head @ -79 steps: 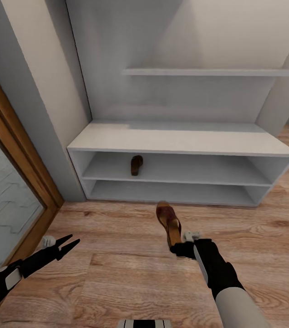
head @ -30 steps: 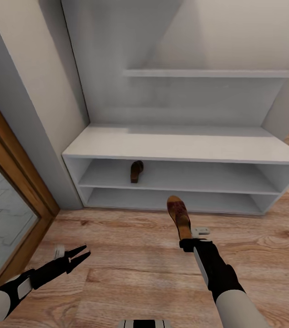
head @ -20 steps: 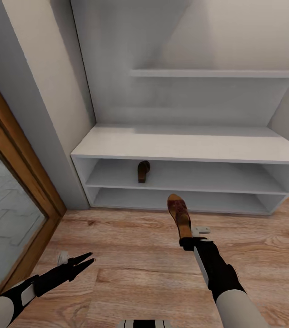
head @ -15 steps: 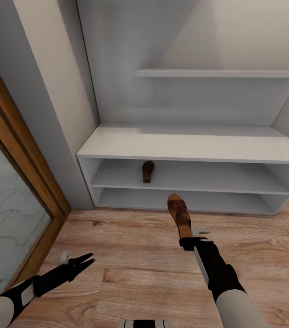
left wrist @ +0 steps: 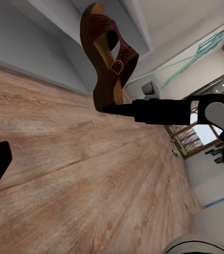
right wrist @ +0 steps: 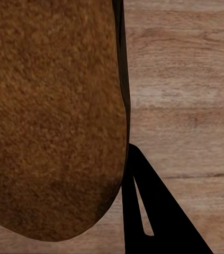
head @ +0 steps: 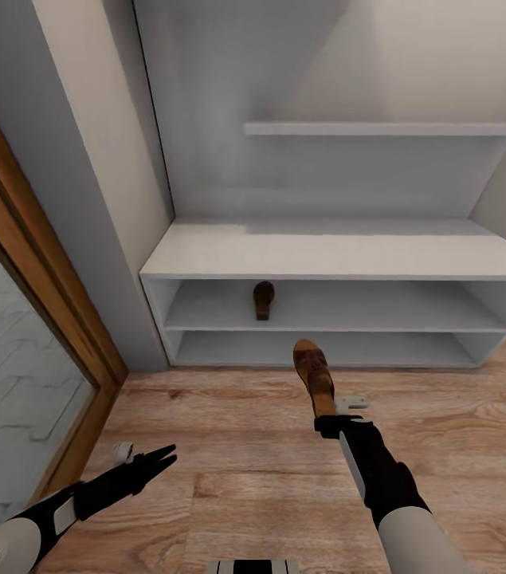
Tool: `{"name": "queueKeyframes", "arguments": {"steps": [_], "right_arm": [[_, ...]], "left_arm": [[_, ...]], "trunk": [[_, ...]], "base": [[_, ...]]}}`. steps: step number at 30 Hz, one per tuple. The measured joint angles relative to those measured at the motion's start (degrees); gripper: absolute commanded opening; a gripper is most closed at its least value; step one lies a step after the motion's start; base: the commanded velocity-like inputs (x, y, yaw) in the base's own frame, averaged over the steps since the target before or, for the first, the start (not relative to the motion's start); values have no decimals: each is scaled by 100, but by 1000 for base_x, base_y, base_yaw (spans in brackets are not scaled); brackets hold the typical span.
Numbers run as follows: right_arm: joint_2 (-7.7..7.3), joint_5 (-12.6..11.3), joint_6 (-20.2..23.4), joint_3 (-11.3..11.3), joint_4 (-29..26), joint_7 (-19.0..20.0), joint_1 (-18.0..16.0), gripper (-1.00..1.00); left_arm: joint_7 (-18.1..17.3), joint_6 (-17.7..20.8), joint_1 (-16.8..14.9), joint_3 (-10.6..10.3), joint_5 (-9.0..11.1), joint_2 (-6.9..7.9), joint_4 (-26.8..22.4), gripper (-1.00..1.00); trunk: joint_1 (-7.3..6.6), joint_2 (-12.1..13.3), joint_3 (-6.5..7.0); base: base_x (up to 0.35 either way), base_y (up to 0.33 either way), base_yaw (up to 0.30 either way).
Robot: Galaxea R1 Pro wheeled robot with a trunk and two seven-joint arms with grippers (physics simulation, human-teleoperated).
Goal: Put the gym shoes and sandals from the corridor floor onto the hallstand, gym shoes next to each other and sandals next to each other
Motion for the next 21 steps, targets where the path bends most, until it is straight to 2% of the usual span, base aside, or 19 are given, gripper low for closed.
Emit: {"name": "queueKeyframes", "arguments": {"steps": [10, 14, 15, 21], "right_arm": [[0, 0, -2, 0, 0, 0, 0, -100], [0, 0, -1, 0, 0, 0, 0, -100], [-1, 9, -5, 0, 2, 0, -1, -100], [0, 0, -5, 0, 5, 0, 0, -100]], "left_arm": [[1, 0, 0, -84, -8, -34, 0, 100], [-1, 0, 0, -110, -11, -120, 0, 100], [-3, -1, 1, -272, -26, -265, 2, 100], [0, 0, 3, -302, -29, -317, 1, 100]], "trunk": [[0, 0, 0], [0, 0, 0], [-1, 0, 0], [0, 0, 0]], "base": [[0, 1, -1], [0, 55, 0], [0, 191, 0], [0, 69, 0]]}}
